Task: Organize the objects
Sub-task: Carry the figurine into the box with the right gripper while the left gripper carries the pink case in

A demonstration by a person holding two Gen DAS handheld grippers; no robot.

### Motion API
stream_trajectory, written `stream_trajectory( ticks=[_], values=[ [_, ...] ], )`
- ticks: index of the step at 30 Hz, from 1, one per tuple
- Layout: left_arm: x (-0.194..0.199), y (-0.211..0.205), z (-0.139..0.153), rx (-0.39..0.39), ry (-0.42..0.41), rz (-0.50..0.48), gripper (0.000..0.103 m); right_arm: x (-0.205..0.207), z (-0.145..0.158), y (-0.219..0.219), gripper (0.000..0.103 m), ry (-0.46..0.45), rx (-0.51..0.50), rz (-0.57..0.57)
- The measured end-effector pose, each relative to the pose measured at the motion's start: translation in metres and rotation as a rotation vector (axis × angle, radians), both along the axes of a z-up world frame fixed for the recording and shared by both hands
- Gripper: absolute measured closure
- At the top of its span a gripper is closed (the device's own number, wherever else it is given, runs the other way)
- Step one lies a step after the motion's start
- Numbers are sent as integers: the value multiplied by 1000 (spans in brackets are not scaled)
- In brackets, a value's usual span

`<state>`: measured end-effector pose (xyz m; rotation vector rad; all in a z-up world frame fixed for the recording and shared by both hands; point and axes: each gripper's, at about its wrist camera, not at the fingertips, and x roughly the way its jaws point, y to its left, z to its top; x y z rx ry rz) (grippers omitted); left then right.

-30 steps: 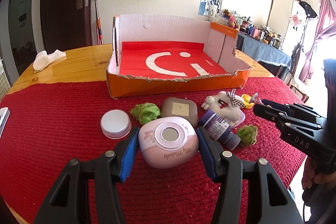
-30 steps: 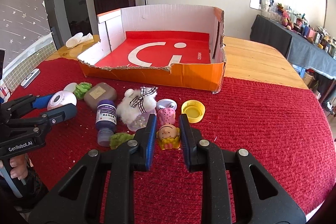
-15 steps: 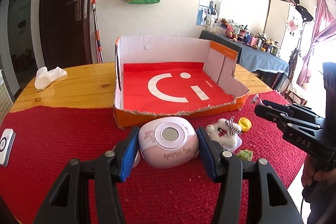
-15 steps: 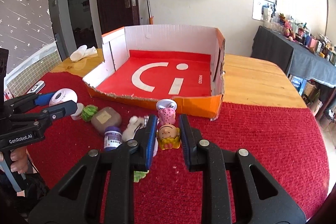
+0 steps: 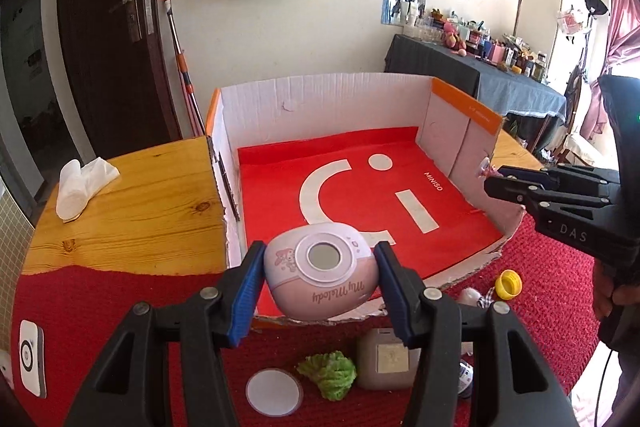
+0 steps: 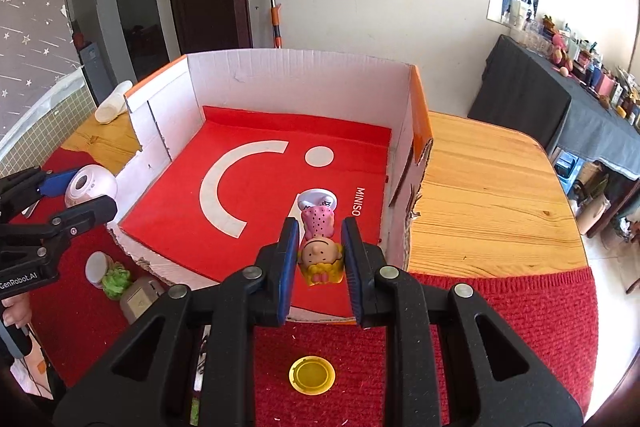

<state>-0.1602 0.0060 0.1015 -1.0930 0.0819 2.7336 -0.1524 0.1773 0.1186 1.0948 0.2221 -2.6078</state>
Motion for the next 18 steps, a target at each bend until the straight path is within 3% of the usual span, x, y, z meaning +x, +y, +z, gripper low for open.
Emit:
stream_trajectory(
  ticks=[9, 18],
  values=[
    [-43, -7, -32, -31, -193, -5, 46, -31, -30, -6, 82, -164, 86, 12],
    [-53, 5, -46, -144, -235, -66, 46, -40, -47, -7, 82, -215, 151, 32]
  ],
)
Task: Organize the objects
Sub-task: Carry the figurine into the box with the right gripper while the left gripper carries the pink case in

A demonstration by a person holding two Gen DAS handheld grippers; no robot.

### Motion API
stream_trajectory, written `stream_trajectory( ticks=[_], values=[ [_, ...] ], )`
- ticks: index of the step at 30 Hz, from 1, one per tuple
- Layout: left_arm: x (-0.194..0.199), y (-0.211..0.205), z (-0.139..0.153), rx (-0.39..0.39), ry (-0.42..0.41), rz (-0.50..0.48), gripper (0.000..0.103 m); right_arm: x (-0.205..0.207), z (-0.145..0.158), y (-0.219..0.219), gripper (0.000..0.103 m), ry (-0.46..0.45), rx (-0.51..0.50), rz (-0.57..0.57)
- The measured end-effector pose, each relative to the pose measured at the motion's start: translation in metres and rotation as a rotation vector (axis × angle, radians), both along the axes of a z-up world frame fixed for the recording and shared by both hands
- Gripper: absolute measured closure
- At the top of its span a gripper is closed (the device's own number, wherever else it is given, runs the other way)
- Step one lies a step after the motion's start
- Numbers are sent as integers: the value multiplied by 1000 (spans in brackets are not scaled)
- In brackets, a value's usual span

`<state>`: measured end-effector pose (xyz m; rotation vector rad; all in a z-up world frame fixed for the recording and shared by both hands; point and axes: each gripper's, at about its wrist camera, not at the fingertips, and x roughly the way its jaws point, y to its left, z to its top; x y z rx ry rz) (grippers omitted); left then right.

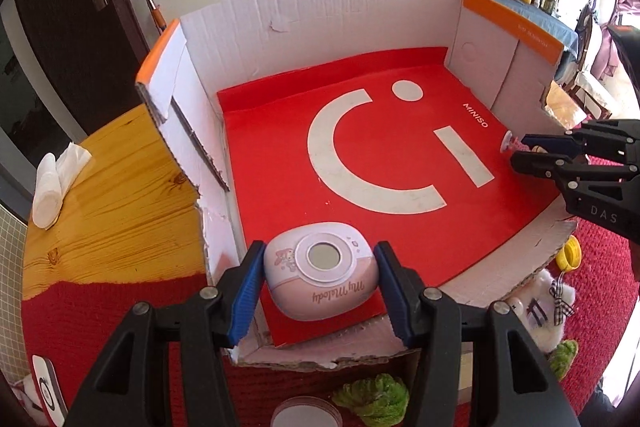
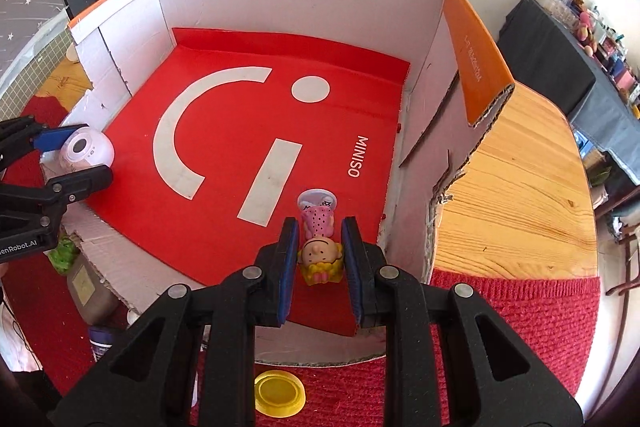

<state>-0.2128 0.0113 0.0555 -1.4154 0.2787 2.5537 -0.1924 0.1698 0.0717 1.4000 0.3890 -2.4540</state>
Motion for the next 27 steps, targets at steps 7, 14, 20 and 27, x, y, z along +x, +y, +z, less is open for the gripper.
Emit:
stream_trajectory(
  ticks=[7, 14, 20, 27],
  values=[
    [2, 7, -5, -25, -33, -55, 46, -2, -5, -6, 82, -12, 53, 36],
    [4, 7, -6, -25, -53, -75, 46, -3, -7, -8, 82, -15, 86, 58],
    [7, 8, -7, -28, -55, -85, 46, -3, -8, -11, 82, -15, 100, 66],
    [3, 9, -9, -24, -55, -91, 46, -4, -9, -11, 82, -19, 105, 68]
  ],
)
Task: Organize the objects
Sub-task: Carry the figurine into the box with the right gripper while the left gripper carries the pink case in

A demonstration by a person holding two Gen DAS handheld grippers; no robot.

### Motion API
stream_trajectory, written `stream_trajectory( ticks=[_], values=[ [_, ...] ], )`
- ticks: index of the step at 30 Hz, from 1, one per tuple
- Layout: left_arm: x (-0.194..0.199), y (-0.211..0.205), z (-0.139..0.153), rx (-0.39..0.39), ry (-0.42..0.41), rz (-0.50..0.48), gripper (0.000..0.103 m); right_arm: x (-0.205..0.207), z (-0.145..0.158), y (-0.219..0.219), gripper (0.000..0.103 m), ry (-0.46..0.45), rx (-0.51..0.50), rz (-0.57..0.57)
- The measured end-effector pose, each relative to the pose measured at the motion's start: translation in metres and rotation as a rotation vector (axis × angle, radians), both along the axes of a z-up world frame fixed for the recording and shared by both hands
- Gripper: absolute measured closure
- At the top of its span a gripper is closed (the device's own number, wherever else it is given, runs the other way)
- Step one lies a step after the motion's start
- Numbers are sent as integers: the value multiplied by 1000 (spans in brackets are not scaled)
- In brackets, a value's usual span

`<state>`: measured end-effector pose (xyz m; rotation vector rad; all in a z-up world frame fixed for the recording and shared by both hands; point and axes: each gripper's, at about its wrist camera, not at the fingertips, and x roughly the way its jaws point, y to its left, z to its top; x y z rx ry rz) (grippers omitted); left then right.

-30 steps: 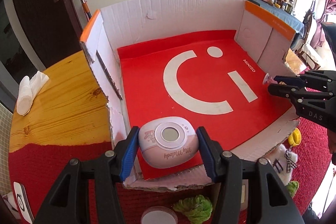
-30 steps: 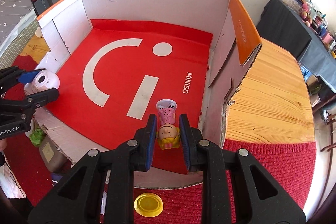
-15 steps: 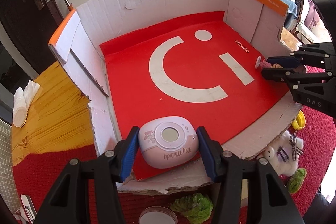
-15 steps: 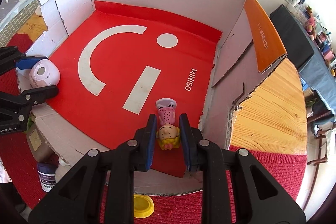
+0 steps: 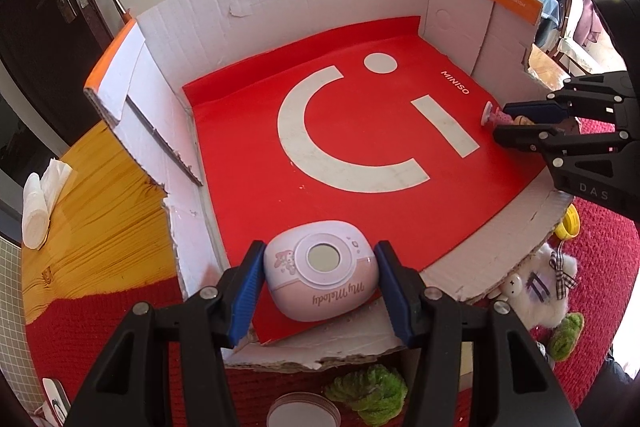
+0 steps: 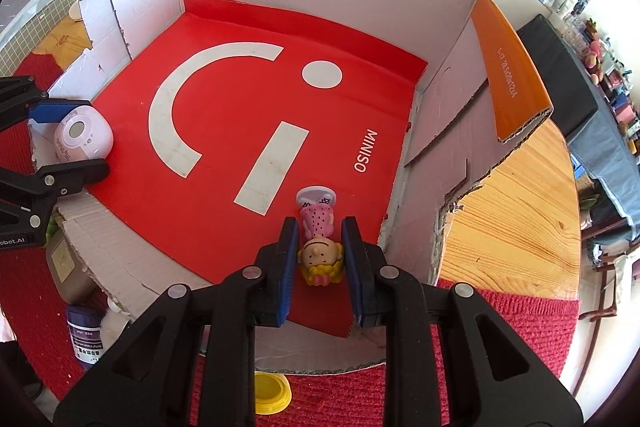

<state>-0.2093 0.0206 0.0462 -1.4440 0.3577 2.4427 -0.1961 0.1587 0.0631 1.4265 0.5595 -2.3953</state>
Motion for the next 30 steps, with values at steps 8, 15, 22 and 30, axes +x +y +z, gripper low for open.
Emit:
stream_trajectory(
  ticks=[8, 15, 22, 30],
  values=[
    [1, -1, 1, 2, -1, 1, 46, -3, 0, 0, 82, -2, 3, 2],
    [1, -1, 2, 4, 0, 5, 46, -3, 0, -2, 82, -1, 6, 0],
    [2, 0, 3, 6, -2, 6, 46, -4, 0, -1, 81, -3, 4, -2],
    [-1, 0, 3, 11, -6, 13, 46, -3, 0, -1, 81, -7, -4, 0]
  ],
)
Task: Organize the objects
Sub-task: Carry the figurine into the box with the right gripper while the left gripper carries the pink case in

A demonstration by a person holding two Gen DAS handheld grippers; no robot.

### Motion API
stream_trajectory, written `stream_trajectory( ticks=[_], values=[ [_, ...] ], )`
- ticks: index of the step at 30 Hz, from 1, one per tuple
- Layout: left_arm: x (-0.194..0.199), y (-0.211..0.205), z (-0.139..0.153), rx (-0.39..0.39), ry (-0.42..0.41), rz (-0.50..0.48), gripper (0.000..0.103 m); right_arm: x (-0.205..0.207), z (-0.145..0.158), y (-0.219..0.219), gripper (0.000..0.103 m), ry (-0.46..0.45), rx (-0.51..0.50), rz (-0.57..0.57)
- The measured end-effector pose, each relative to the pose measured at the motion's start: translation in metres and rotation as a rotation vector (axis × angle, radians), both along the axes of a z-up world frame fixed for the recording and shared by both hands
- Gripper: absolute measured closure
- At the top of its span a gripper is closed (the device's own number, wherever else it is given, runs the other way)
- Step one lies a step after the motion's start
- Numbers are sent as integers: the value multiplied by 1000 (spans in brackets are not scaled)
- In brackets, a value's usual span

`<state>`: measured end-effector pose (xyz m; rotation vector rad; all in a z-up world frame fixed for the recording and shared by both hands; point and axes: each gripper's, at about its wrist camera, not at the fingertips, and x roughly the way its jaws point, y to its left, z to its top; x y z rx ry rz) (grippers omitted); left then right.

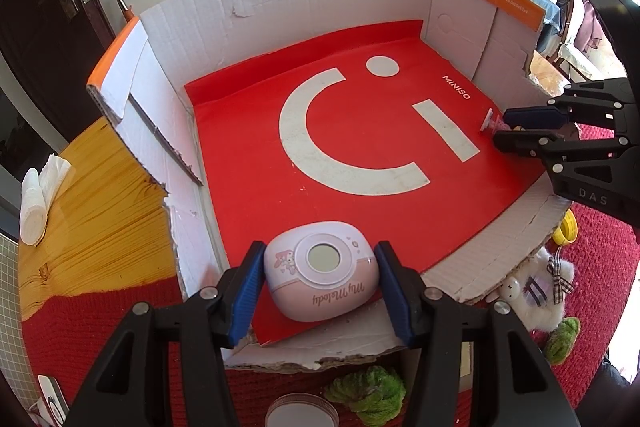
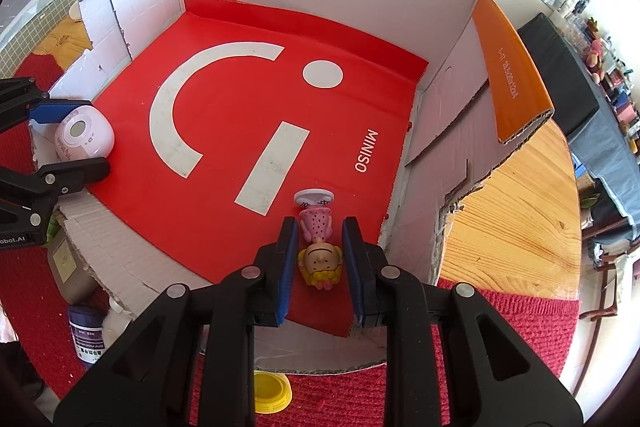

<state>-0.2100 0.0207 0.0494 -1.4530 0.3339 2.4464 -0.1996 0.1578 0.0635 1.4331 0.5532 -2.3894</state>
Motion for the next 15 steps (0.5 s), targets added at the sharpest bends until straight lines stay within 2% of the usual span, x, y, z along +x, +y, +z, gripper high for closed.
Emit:
stream_trajectory(
  ticks=[6, 11, 15],
  values=[
    [0, -3, 3, 12, -2, 4, 45, -1, 1, 2, 81, 0, -9, -4],
    [0, -2, 5, 24, 1, 1, 37, 0, 3, 2, 81, 4, -16, -5],
    [0, -2, 5, 28, 5, 3, 37, 2, 7, 3, 81, 11, -27, -1]
  ],
)
